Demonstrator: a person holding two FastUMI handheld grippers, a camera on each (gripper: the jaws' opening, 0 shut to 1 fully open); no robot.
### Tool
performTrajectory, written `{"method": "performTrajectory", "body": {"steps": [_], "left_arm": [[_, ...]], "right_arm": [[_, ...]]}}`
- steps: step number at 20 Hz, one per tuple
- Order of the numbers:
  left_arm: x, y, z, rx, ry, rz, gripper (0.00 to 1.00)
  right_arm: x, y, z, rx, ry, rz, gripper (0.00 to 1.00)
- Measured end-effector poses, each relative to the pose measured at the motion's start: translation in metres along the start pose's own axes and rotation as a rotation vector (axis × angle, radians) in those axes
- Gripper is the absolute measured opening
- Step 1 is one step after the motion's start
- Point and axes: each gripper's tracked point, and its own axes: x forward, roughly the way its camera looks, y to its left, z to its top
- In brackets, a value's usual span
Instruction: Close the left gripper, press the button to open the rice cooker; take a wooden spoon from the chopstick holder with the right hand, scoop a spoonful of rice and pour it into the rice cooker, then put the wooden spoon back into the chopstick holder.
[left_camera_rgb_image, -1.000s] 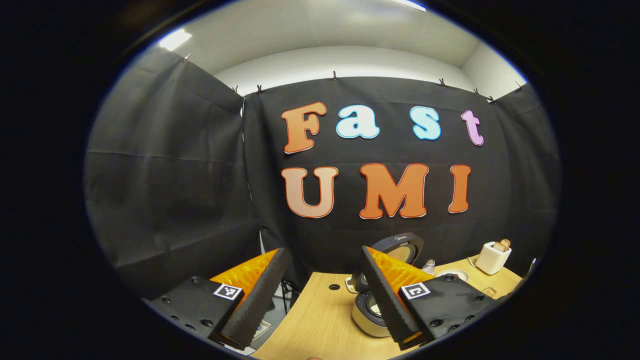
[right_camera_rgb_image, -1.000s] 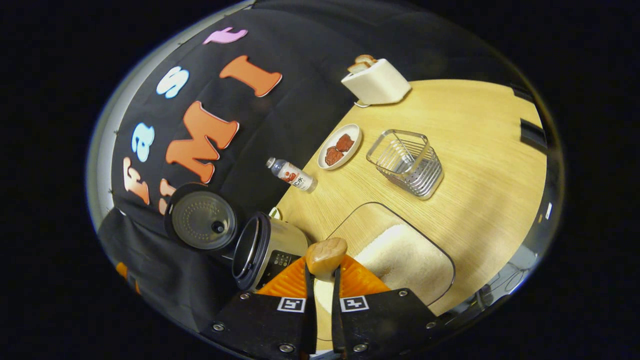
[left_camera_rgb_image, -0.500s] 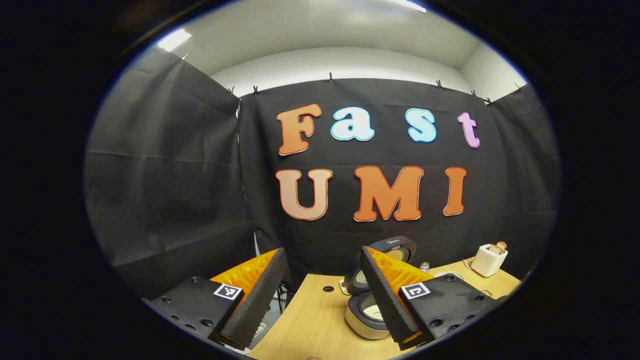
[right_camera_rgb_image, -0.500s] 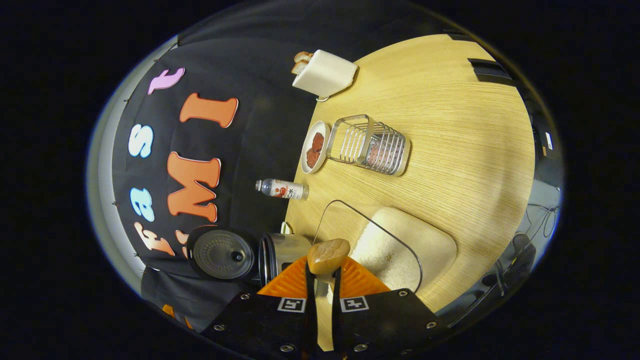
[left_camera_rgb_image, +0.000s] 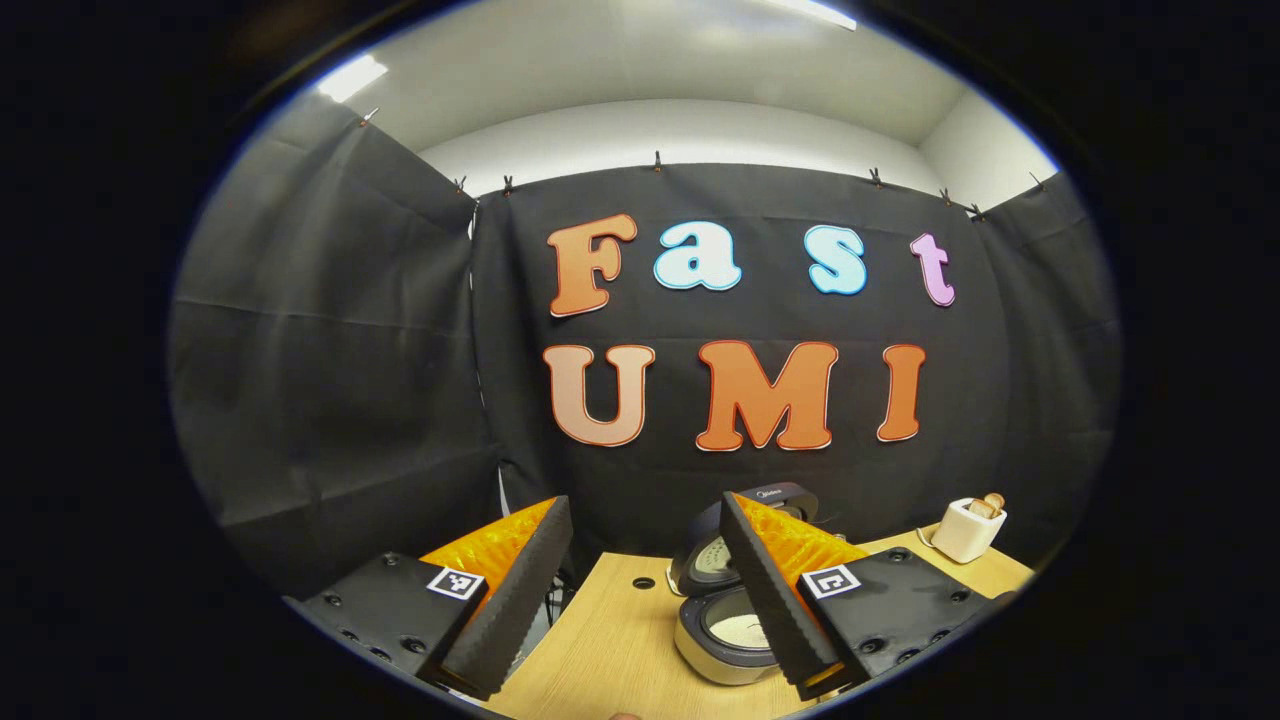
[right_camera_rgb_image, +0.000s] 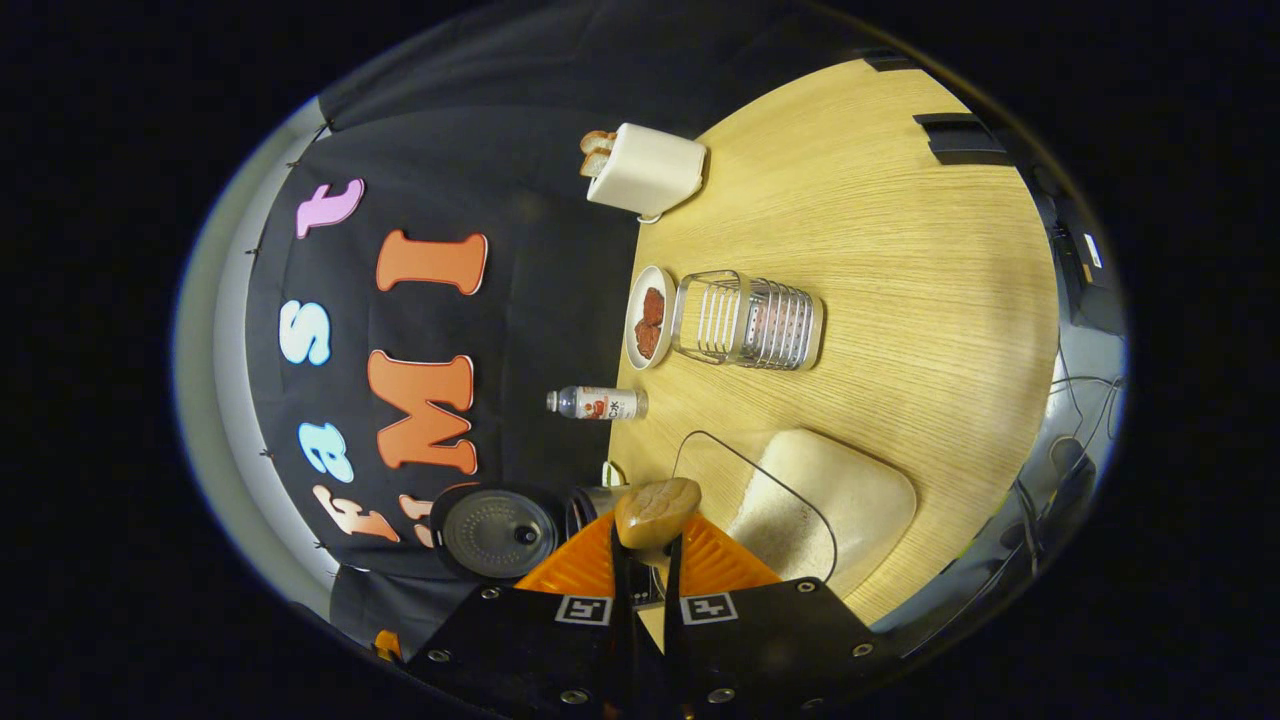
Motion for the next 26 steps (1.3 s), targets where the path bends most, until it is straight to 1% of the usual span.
{"method": "performTrajectory", "body": {"steps": [6,13,21,26], "left_arm": [[-0.002,-0.007,0.005,-0.009,-0.006,-0.014,1.00],[-0.003,-0.001,0.003,-0.015,-0.003,-0.011,1.00],[-0.012,0.006,0.011,-0.017,-0.020,-0.003,0.98],[-0.015,0.010,-0.003,-0.030,0.010,0.000,0.97]], "right_arm": [[-0.005,0.031,-0.003,0.036,0.015,0.053,0.11],[0.004,0.087,-0.015,0.043,0.054,0.122,0.11],[0.038,0.141,-0.038,0.024,0.118,0.159,0.11],[0.066,0.178,-0.050,0.006,0.144,0.191,0.11]]}}
